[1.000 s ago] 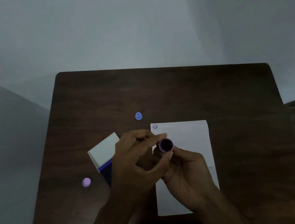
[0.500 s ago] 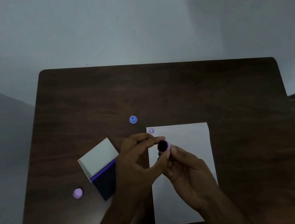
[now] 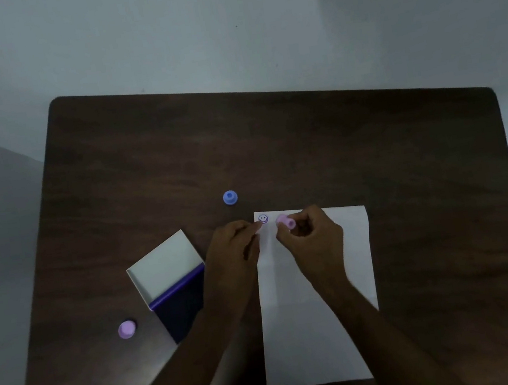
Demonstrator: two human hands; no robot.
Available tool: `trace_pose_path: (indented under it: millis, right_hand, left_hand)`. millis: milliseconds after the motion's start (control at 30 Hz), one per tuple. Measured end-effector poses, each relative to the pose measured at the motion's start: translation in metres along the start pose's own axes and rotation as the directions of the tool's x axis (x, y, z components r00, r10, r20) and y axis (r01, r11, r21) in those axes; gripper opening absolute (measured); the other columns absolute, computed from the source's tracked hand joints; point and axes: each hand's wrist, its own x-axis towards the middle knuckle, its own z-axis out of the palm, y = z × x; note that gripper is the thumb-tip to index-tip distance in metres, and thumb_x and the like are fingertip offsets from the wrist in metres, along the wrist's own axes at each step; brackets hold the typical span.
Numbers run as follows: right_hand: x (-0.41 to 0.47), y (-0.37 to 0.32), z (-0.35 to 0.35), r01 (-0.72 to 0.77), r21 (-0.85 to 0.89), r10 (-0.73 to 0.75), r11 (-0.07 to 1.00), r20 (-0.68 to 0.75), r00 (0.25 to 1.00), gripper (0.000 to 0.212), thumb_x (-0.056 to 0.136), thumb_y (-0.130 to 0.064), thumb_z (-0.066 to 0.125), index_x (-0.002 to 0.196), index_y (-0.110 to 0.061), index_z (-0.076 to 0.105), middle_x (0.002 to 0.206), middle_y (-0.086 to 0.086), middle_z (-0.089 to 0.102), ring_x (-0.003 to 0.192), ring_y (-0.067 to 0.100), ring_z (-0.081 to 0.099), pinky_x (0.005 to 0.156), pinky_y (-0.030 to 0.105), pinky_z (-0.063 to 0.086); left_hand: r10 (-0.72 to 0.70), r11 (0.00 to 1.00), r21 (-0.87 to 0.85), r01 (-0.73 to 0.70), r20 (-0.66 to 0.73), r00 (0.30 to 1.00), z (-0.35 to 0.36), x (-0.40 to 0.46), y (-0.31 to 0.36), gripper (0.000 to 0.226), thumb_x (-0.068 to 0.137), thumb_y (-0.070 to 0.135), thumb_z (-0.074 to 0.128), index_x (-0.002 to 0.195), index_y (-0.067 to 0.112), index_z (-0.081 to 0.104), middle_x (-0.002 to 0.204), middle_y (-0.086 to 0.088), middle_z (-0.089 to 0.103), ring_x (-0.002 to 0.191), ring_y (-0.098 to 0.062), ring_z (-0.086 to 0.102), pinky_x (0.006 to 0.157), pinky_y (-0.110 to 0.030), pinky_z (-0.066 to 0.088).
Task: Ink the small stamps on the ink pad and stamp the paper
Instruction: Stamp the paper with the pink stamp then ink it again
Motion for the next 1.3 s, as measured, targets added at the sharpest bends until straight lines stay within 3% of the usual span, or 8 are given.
trace_pose_path:
  millis: [67, 133, 167, 200, 333, 600, 767, 1300]
  right_hand:
    - [0.005, 0.002, 0.008, 0.016, -0.03, -0.015, 0.999, 0.022, 1.0, 0.029, 0.075, -0.031, 0.076, 0.071, -0.032, 0.046, 0.06, -0.022, 0.048, 0.053, -0.004, 0.053, 0.048, 0.003, 0.04]
    - [0.009, 0.004, 0.014, 0.029, -0.037, -0.028, 0.999, 0.038, 0.999, 0.026, 0.074, -0.033, 0.076, 0.076, -0.027, 0.051, 0.062, -0.022, 0.049, 0.053, -0.003, 0.051, 0.048, 0.005, 0.04]
    - [0.01, 0.006, 0.016, 0.037, -0.031, -0.036, 0.999, 0.039, 0.999, 0.026, 0.074, -0.034, 0.076, 0.077, -0.026, 0.052, 0.063, -0.022, 0.049, 0.054, -0.003, 0.051, 0.05, 0.004, 0.041]
    - [0.011, 0.008, 0.018, 0.039, -0.028, -0.038, 0.999, 0.041, 0.998, 0.026, 0.073, -0.034, 0.076, 0.078, -0.025, 0.052, 0.063, -0.022, 0.05, 0.055, -0.003, 0.051, 0.051, 0.003, 0.041]
    - [0.012, 0.013, 0.023, -0.018, -0.059, 0.022, 0.998, 0.068, 0.997, 0.029, 0.073, -0.033, 0.077, 0.08, -0.027, 0.05, 0.066, -0.022, 0.047, 0.058, -0.003, 0.05, 0.048, 0.003, 0.039]
    - [0.015, 0.018, 0.025, -0.037, -0.088, 0.046, 0.995, 0.103, 0.994, 0.029, 0.075, -0.034, 0.075, 0.083, -0.026, 0.049, 0.076, -0.01, 0.054, 0.062, -0.003, 0.048, 0.057, 0.007, 0.032]
    - [0.016, 0.018, 0.026, -0.014, -0.096, 0.024, 0.995, 0.107, 0.994, 0.028, 0.075, -0.035, 0.075, 0.083, -0.025, 0.05, 0.077, -0.008, 0.058, 0.063, -0.002, 0.05, 0.058, 0.008, 0.034]
    - [0.018, 0.016, 0.028, -0.022, -0.109, 0.032, 0.994, 0.09, 0.995, 0.028, 0.074, -0.039, 0.074, 0.082, -0.026, 0.052, 0.074, -0.01, 0.058, 0.062, -0.002, 0.051, 0.055, 0.006, 0.032]
  left_hand:
    - [0.012, 0.964, -0.248, -0.094, -0.314, 0.949, 0.023, 0.003, 0.001, 0.066, 0.09, 0.028, 0.062, 0.145, 0.014, 0.028, 0.152, -0.011, 0.027, 0.139, -0.022, 0.026, 0.117, -0.031, 0.016]
    - [-0.101, 0.801, -0.437, -0.41, -0.772, 0.627, 0.042, -0.001, 0.007, 0.035, 0.094, 0.031, 0.053, 0.128, 0.022, 0.052, 0.134, -0.004, 0.051, 0.122, -0.008, 0.041, 0.103, -0.005, 0.025]
    - [-0.214, 0.726, -0.478, -0.494, -0.84, 0.498, 0.046, -0.003, 0.007, 0.027, 0.094, 0.032, 0.051, 0.119, 0.025, 0.06, 0.124, -0.001, 0.058, 0.114, -0.005, 0.045, 0.094, 0.001, 0.027]
    - [-0.245, 0.708, -0.493, -0.505, -0.843, 0.48, 0.047, -0.002, 0.007, 0.026, 0.094, 0.032, 0.052, 0.117, 0.025, 0.061, 0.123, 0.0, 0.058, 0.112, -0.005, 0.046, 0.092, 0.0, 0.028]
    - [-0.251, 0.636, -0.67, -0.383, -0.649, 0.718, 0.05, 0.01, 0.012, 0.049, 0.092, 0.028, 0.059, 0.136, 0.013, 0.045, 0.141, -0.007, 0.044, 0.124, -0.013, 0.042, 0.097, -0.013, 0.023]
    - [-0.269, 0.609, -0.661, -0.439, -0.693, 0.669, 0.047, 0.005, 0.014, 0.041, 0.091, 0.025, 0.061, 0.129, 0.014, 0.052, 0.136, -0.006, 0.049, 0.118, -0.003, 0.044, 0.089, 0.005, 0.009]
    - [-0.398, 0.424, -0.766, -0.483, -0.636, 0.661, 0.036, 0.012, 0.013, 0.021, 0.086, 0.034, 0.066, 0.102, 0.023, 0.058, 0.1, 0.011, 0.048, 0.075, 0.01, 0.042, 0.062, 0.001, 0.035]
    - [-0.394, 0.377, -0.776, -0.506, -0.629, 0.67, 0.035, 0.012, 0.012, 0.036, 0.086, 0.037, 0.066, 0.111, 0.011, 0.062, 0.109, 0.002, 0.055, 0.084, -0.001, 0.044, 0.067, -0.005, 0.033]
